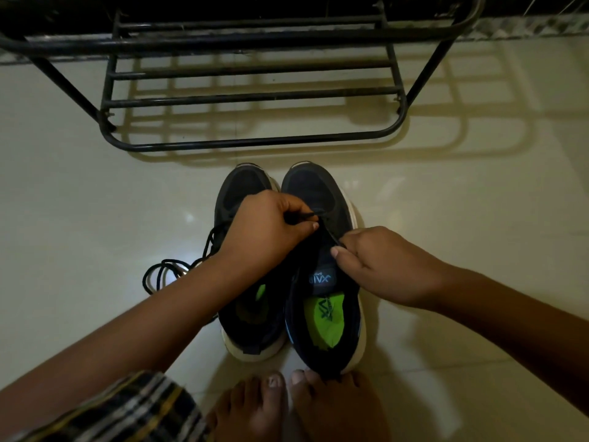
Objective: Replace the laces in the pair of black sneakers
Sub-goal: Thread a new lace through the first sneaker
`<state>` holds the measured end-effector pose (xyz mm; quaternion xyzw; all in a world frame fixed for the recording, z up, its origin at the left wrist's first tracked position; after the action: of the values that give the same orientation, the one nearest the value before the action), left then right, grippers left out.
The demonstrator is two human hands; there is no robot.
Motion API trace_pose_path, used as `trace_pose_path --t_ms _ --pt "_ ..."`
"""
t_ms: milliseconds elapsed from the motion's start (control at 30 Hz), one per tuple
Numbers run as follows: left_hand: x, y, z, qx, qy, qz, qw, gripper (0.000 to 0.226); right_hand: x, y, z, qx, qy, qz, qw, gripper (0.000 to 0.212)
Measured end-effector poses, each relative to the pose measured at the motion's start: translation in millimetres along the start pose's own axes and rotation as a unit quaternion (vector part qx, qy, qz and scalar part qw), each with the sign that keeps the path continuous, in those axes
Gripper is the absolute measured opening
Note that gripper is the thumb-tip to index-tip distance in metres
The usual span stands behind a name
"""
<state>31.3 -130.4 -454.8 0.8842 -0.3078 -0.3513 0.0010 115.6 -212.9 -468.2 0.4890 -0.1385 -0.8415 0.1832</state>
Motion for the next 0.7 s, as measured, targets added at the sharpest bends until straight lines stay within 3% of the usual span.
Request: trace_pose_path --t_ms 200,400,700 --pt "6.4 -1.8 -6.9 0.02 -0.041 0.002 0.999 0.008 -5.9 3.9 10.1 -0.029 0.067 0.002 0.997 0.032" --pt "7.4 -3.4 -10.7 0.042 -0.076 -0.002 0.996 0.01 -4.2 2.9 7.4 -0.043 0.045 -0.002 0.998 0.034" --pt "6.3 -6.3 -4.0 0.027 -0.083 0.004 0.996 0.009 -2.6 -3.0 18.0 -0.069 0.109 0.02 0.991 0.03"
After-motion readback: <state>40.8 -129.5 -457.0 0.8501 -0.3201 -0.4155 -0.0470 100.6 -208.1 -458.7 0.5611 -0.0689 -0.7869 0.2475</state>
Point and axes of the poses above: each hand's wrist, its own y-axis away from the middle knuckle, its own x-axis out of the palm, z = x × y, the point moved 10 cm from there along -y, towards the middle knuckle, and after that the axes turned 4 degrees about -x, right-handed, at the moved point
